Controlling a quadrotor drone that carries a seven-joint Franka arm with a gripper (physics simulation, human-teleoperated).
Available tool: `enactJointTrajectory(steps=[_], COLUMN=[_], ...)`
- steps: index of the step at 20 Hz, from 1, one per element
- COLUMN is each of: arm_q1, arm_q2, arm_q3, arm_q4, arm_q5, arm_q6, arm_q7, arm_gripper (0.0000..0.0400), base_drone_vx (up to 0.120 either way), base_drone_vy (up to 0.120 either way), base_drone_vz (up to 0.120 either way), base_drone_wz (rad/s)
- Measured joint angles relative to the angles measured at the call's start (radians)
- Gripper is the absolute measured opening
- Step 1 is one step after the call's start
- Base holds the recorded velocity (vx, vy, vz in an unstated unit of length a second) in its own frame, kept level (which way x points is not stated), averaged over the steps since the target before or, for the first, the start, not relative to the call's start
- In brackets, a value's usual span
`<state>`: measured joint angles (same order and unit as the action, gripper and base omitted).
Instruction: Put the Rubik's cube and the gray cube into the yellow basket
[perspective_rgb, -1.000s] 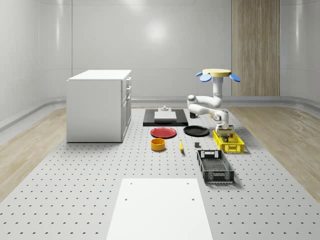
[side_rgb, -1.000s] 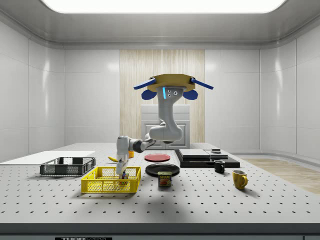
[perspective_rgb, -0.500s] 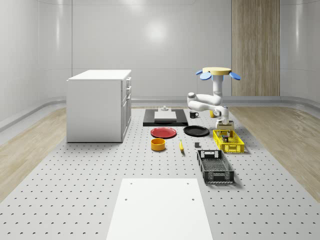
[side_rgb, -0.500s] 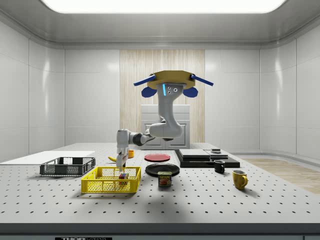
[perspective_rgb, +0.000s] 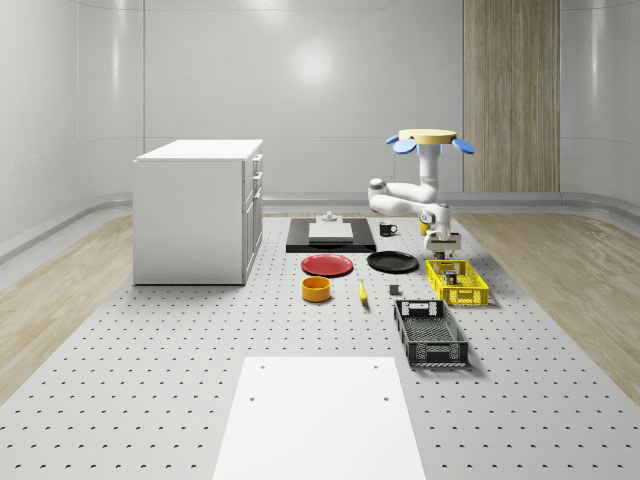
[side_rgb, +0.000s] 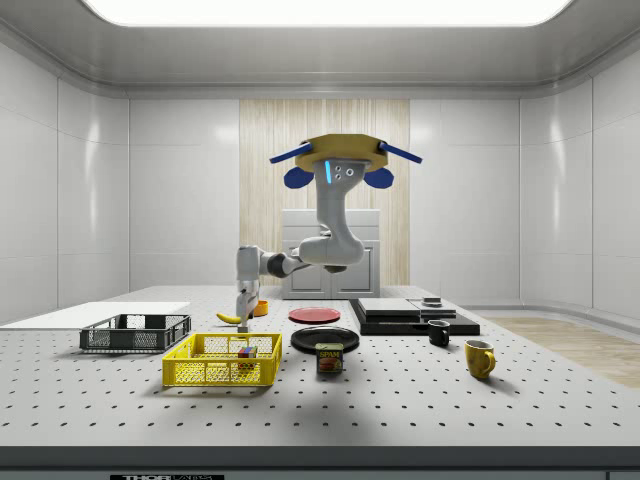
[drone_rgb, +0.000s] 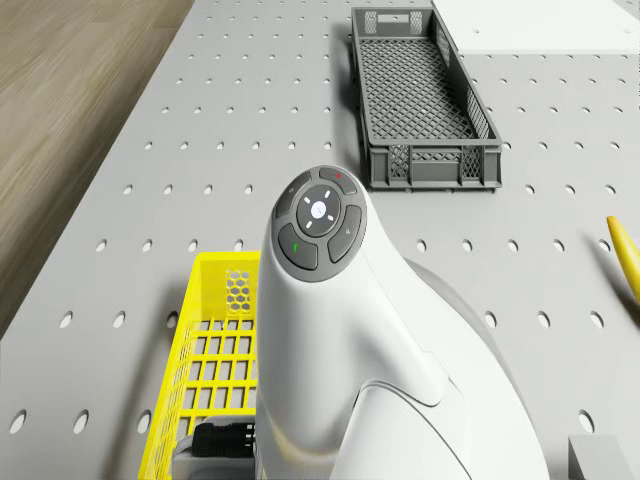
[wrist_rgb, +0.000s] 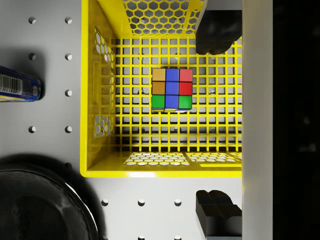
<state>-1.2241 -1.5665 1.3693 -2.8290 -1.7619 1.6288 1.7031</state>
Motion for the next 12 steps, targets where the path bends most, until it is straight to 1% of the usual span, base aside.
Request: enactJointTrajectory(steps=[3, 12], arm_q1=[0.000, 0.000], arm_q2=[-0.001, -0.004], arm_q3=[0.002, 0.004], arm_q4=[0.000, 0.000], arm_q5=[0.002, 0.005], arm_q6=[0.000, 0.002], arm_q7=[0.000, 0.001], arm_gripper=[0.0400, 0.0400], base_drone_vx=[0.013, 0.120], base_drone_vy=[-0.120, -0.120], base_drone_vz=[0.000, 0.000], base_drone_wz=[0.000, 0.000])
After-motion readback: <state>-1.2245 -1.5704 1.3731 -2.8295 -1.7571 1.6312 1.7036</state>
